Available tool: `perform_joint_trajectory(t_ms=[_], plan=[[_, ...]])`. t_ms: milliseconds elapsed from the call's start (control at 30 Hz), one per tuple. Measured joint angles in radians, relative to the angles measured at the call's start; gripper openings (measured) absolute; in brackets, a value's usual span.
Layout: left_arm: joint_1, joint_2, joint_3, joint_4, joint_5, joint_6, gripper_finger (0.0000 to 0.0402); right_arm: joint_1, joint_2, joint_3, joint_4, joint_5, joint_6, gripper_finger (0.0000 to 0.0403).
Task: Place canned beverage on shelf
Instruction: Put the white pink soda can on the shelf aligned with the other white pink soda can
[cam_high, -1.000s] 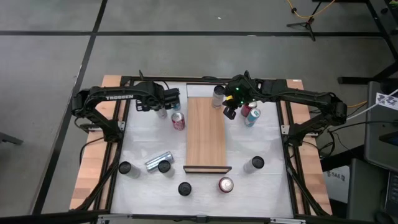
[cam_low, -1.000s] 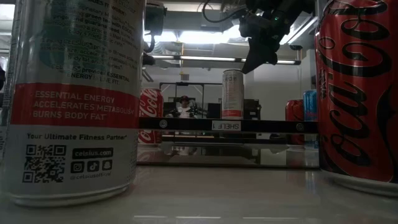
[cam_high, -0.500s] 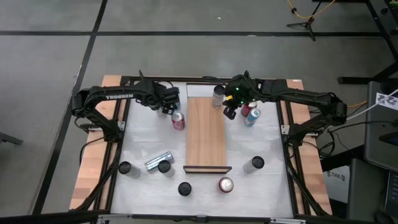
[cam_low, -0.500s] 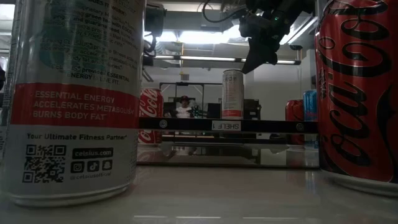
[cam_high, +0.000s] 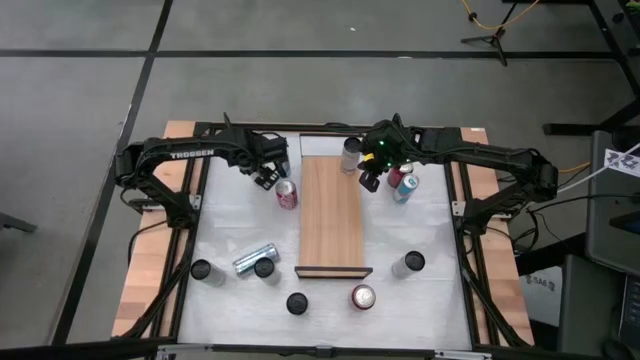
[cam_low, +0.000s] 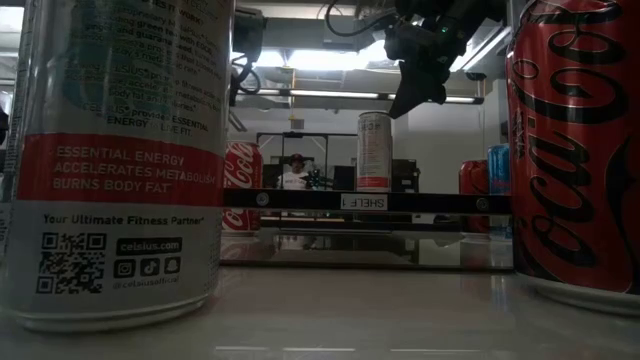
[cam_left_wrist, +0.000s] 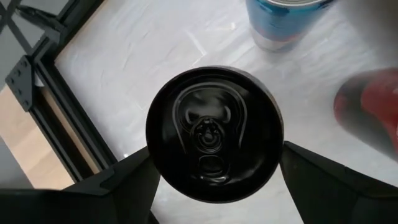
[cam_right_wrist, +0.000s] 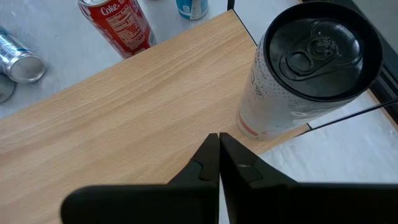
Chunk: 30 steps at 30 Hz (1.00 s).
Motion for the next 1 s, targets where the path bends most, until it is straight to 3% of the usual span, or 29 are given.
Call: perform_joint_trajectory(t_ms=[633,1000], plan=[[-0.004,0.000,0.000,-0.023,0.010,0.014,0.0308,0.000,0.000,0.000,0.000,0.000,0.000,0.0001],[-0.010,-0.014,0.000,-0.100,0.083,0.014,0.0308,0.000,0.000,0.000,0.000,0.000,0.000,0.0001]])
